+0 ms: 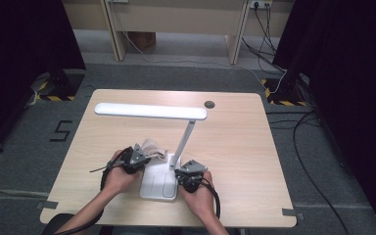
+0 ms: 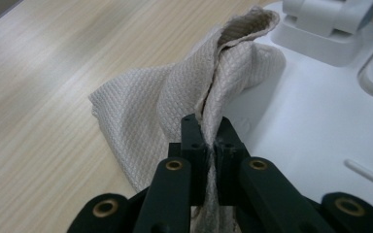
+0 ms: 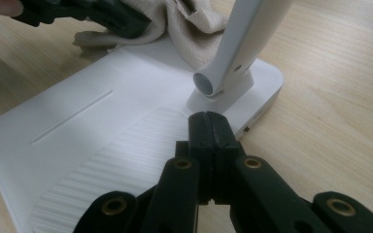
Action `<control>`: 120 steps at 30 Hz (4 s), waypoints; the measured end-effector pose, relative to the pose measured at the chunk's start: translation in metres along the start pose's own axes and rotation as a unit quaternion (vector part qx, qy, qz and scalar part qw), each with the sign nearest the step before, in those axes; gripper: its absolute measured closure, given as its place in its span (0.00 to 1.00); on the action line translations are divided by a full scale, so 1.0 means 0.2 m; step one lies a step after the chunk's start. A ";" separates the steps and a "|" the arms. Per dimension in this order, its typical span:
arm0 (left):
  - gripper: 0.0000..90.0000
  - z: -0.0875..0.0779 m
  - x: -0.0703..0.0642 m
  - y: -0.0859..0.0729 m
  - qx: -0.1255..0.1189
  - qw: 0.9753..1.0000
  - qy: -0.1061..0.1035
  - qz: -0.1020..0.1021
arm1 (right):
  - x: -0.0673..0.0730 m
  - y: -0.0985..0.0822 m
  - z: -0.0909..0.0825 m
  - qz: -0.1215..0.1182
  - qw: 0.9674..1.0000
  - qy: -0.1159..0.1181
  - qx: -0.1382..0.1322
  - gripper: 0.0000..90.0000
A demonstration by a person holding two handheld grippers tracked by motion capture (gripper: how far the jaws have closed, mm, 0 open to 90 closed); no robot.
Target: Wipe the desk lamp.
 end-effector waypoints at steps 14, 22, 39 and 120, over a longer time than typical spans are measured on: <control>0.95 -0.07 -0.06 -0.09 0.008 1.000 -0.028 -0.006 | 0.00 0.00 0.00 -0.001 1.000 -0.001 0.000 1.00; 0.95 -0.13 -0.15 -0.14 0.014 0.999 -0.047 0.008 | 0.00 0.00 0.00 -0.001 1.000 -0.001 -0.001 1.00; 0.94 -0.30 -0.36 -0.26 0.007 0.995 -0.097 0.012 | 0.00 0.00 0.00 -0.003 1.000 -0.003 -0.002 1.00; 0.73 -0.31 -0.17 -0.15 0.023 0.998 -0.063 -0.019 | -0.04 -0.02 -0.06 0.017 1.000 -0.011 0.014 0.92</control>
Point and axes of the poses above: each handheld gripper's, and its own axes: z roughly forward along the jaws, y roughly out of its top, x roughly to its left, the point moved 10 cm from there along z, roughly forward along the jaws, and after that the axes turned 8 degrees about x, right-handed, at the moved point
